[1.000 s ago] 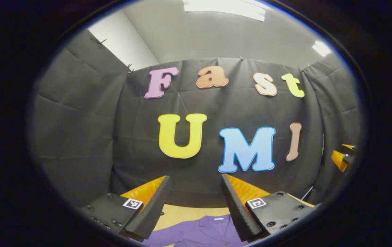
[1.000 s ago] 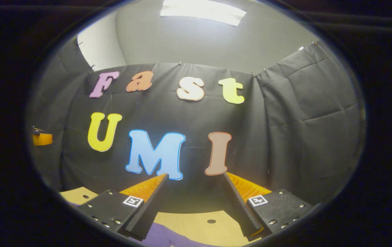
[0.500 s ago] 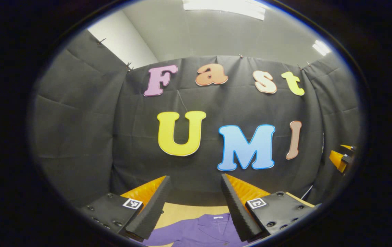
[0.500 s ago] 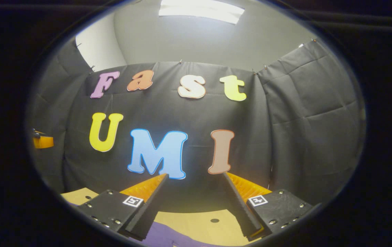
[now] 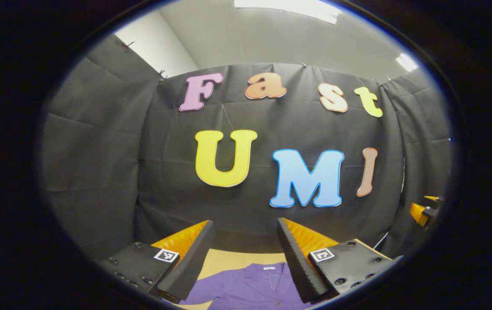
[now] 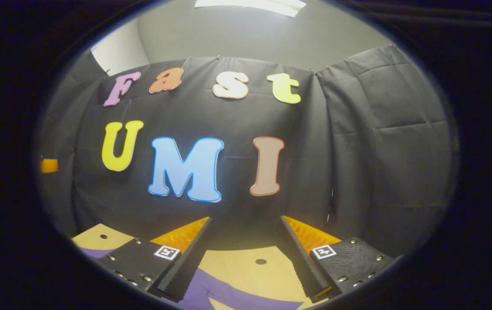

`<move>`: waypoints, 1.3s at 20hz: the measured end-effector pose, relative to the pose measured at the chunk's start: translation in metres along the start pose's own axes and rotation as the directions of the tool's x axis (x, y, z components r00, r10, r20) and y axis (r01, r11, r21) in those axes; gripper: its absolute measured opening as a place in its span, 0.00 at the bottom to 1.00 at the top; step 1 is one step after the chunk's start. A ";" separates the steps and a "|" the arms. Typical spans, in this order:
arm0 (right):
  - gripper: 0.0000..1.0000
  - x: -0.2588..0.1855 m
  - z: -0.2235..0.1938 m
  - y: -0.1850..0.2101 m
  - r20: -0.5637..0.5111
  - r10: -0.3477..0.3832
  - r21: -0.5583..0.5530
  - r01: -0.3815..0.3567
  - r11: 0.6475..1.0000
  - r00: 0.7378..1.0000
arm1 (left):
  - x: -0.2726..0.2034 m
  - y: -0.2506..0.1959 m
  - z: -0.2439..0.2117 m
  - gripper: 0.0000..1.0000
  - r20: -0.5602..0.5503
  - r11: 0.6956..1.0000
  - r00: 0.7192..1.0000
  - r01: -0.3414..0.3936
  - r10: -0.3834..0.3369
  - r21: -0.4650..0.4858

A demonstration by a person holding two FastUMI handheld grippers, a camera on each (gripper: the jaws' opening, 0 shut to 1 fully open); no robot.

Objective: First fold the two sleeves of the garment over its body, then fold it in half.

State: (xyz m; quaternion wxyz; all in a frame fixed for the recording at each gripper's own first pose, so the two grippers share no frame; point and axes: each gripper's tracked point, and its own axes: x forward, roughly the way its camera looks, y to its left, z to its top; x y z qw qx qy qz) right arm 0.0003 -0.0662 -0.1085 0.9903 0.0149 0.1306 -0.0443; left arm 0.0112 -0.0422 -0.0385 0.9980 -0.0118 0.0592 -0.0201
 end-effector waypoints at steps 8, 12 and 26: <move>0.97 -0.006 -0.233 -0.116 -0.516 -0.167 0.117 0.262 0.958 0.840 | -0.010 0.019 -0.007 0.92 -0.016 0.998 0.999 -0.045 0.046 0.044; 0.98 -0.017 -0.326 -0.106 -0.684 -0.119 0.151 0.299 0.942 0.720 | -0.019 0.032 -0.004 0.92 -0.016 0.995 0.996 -0.091 0.092 0.051; 0.98 -0.038 -0.413 -0.084 -0.849 -0.108 0.082 0.331 0.940 0.517 | -0.049 0.052 -0.014 0.92 -0.052 0.979 0.979 -0.194 0.197 0.064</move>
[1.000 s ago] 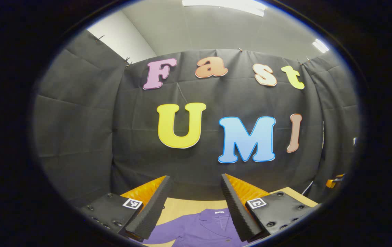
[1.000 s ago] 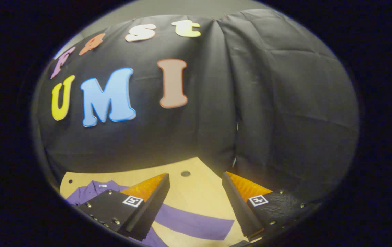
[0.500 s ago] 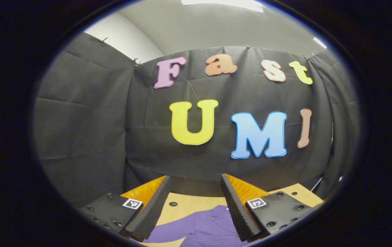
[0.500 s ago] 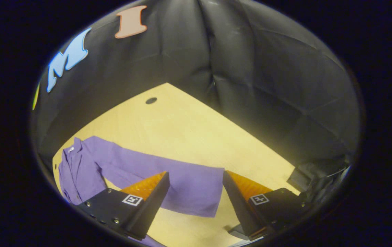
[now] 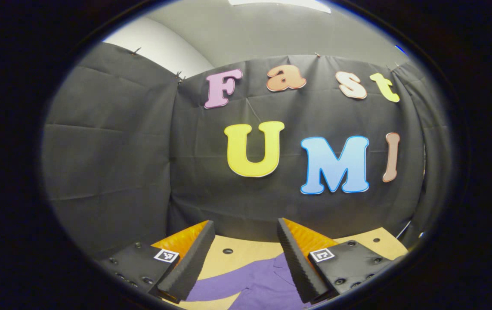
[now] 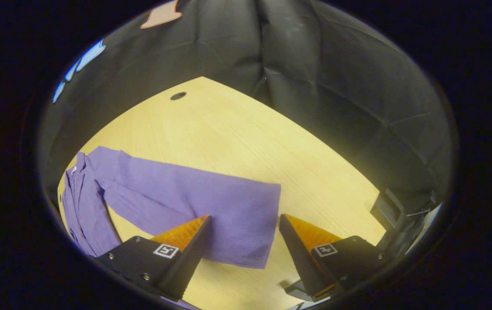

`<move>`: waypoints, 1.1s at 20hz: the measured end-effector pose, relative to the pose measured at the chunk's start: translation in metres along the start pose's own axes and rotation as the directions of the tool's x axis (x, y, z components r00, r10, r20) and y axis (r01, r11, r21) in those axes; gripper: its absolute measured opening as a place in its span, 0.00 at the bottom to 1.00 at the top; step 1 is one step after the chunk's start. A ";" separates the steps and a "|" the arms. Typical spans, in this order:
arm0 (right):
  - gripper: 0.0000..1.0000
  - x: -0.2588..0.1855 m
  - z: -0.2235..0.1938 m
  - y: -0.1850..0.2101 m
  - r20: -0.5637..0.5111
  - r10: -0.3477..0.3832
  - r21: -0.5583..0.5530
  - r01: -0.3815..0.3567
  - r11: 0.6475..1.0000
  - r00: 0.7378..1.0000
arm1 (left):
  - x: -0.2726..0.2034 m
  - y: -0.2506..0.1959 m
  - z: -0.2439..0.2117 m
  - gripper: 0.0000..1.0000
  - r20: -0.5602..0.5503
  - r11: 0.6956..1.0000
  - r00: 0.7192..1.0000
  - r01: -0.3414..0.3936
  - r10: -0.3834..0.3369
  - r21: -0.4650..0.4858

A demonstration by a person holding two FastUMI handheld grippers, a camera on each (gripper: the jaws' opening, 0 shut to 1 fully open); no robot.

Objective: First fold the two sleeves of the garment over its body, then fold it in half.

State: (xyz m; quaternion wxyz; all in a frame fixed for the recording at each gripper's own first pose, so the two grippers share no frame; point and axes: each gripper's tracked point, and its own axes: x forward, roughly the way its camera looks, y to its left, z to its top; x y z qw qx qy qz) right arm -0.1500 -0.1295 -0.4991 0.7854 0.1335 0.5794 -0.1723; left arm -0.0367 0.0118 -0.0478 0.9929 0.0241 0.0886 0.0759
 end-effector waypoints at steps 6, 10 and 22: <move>0.96 0.002 0.001 0.007 0.006 0.002 -0.045 -0.002 0.999 1.000 | 0.000 -0.011 -0.006 0.92 -0.008 1.000 1.000 0.023 -0.023 0.012; 0.65 0.004 0.004 0.020 0.008 0.026 -0.052 -0.025 0.998 1.000 | 0.007 -0.019 -0.006 0.92 -0.007 0.999 0.999 0.040 -0.040 0.016; 0.00 0.004 0.009 0.027 -0.074 0.161 0.139 -0.150 0.979 0.984 | 0.025 -0.024 -0.022 0.92 -0.032 0.997 0.997 0.071 -0.071 -0.021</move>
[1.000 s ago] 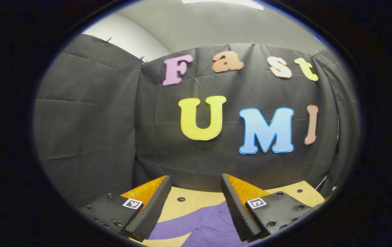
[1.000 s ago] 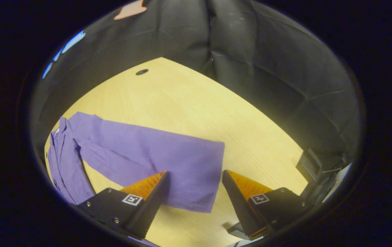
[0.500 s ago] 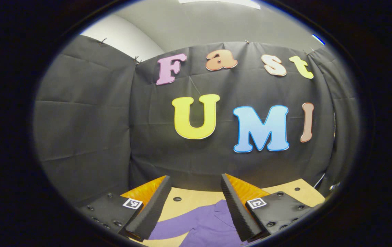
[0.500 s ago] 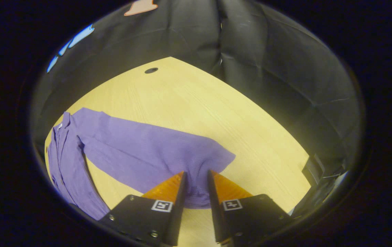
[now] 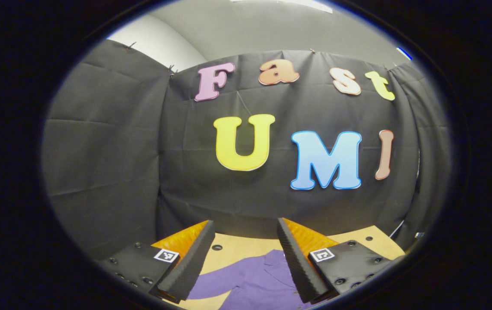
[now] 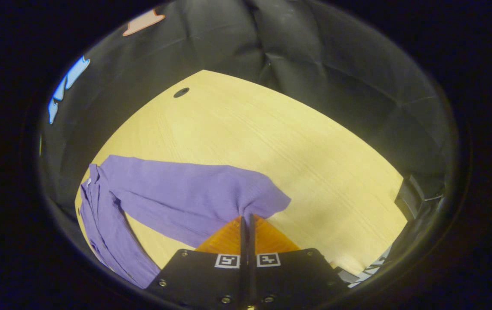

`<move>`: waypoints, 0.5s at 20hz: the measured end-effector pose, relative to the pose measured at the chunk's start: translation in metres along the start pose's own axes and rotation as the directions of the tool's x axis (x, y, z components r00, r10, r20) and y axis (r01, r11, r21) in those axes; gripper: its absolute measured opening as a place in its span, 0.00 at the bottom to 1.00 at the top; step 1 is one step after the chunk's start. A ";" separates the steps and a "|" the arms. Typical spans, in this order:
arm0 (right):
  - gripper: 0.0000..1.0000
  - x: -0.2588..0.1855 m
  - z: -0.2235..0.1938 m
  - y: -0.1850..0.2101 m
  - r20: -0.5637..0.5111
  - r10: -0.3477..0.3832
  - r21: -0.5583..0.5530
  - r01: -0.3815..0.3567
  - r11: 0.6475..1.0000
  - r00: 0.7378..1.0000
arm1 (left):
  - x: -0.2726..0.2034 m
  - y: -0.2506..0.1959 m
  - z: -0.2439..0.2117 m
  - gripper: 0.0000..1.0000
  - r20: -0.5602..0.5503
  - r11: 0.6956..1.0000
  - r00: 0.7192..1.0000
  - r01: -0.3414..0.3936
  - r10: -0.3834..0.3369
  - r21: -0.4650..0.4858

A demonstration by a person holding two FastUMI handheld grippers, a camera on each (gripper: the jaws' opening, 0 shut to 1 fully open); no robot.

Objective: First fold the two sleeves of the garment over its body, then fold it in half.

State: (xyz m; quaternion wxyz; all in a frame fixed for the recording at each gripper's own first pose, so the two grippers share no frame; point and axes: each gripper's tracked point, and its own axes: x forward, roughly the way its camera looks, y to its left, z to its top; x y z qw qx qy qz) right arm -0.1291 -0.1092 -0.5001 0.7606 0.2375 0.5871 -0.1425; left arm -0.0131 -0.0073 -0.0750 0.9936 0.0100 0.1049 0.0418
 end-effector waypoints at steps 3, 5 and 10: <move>0.00 -0.011 0.011 0.015 0.039 0.045 0.003 -0.045 0.999 0.998 | 0.005 0.003 -0.001 0.92 -0.001 1.000 1.000 0.006 -0.006 0.004; 0.00 -0.018 0.020 0.033 0.063 0.081 -0.004 -0.081 0.997 0.995 | 0.005 0.005 -0.004 0.92 -0.002 1.000 1.000 0.007 -0.007 -0.004; 0.00 -0.039 0.042 0.089 0.119 0.184 -0.010 -0.185 0.983 0.976 | 0.004 0.022 -0.011 0.92 -0.012 1.000 1.000 -0.006 0.006 -0.014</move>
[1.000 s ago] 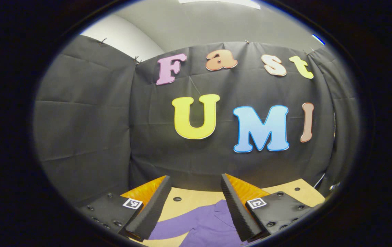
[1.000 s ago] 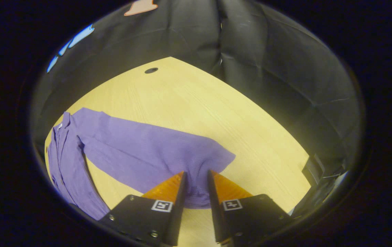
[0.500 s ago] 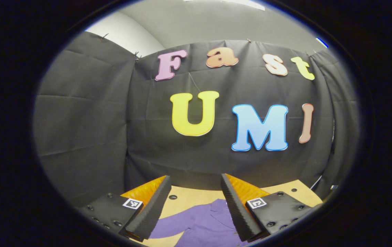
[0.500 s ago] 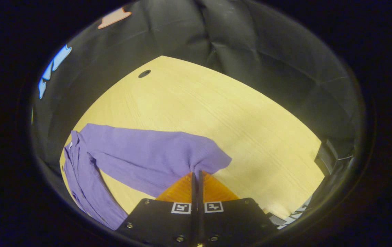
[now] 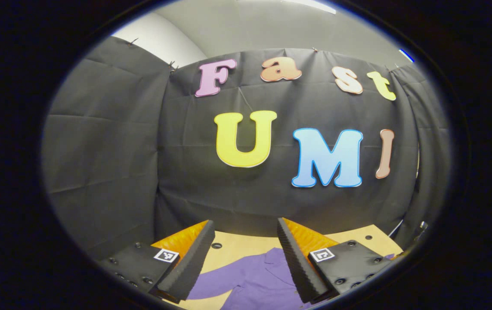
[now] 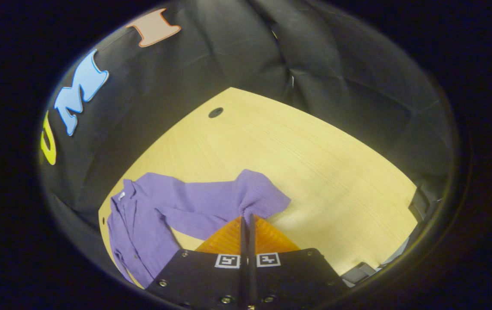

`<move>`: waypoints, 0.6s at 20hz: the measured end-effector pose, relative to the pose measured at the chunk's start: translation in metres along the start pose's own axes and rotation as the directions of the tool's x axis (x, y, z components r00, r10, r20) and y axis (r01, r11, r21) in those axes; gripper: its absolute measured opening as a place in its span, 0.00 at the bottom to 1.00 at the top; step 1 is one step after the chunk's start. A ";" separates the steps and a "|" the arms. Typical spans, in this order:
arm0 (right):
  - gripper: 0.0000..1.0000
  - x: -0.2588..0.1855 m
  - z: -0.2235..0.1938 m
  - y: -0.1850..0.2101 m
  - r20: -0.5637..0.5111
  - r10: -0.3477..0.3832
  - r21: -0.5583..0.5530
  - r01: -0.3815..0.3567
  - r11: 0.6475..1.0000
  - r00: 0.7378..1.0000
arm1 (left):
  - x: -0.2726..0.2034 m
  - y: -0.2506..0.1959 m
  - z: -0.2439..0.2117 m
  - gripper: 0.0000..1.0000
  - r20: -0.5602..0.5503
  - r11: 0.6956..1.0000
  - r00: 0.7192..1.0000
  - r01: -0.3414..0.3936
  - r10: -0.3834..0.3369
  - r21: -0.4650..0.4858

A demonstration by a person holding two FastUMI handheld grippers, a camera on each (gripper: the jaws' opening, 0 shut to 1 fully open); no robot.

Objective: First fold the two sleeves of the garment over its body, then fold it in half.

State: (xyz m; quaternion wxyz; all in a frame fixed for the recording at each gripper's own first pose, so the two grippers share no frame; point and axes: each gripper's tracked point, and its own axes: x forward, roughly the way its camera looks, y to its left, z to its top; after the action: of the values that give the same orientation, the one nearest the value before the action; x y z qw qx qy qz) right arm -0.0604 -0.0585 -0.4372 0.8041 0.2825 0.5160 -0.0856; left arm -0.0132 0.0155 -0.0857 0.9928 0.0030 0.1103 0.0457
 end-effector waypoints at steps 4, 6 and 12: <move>0.00 -0.001 0.011 0.063 0.023 0.088 -0.031 -0.087 0.996 0.996 | -0.002 0.024 -0.005 0.92 -0.006 1.000 1.000 -0.026 0.026 -0.010; 0.00 -0.004 0.013 0.101 0.024 0.138 -0.053 -0.137 0.989 0.990 | -0.003 0.040 -0.009 0.92 -0.012 0.999 0.999 -0.043 0.042 -0.013; 0.00 0.003 0.000 0.210 0.013 0.270 -0.058 -0.269 0.961 0.963 | -0.009 0.092 -0.019 0.92 -0.030 0.995 0.994 -0.103 0.102 -0.018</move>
State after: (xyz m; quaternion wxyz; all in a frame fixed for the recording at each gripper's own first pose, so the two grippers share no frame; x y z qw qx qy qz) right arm 0.0306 0.1152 -0.3634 0.8212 0.3266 0.4665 0.0362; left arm -0.0343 0.1060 -0.1008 0.9874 -0.0015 0.1241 0.0976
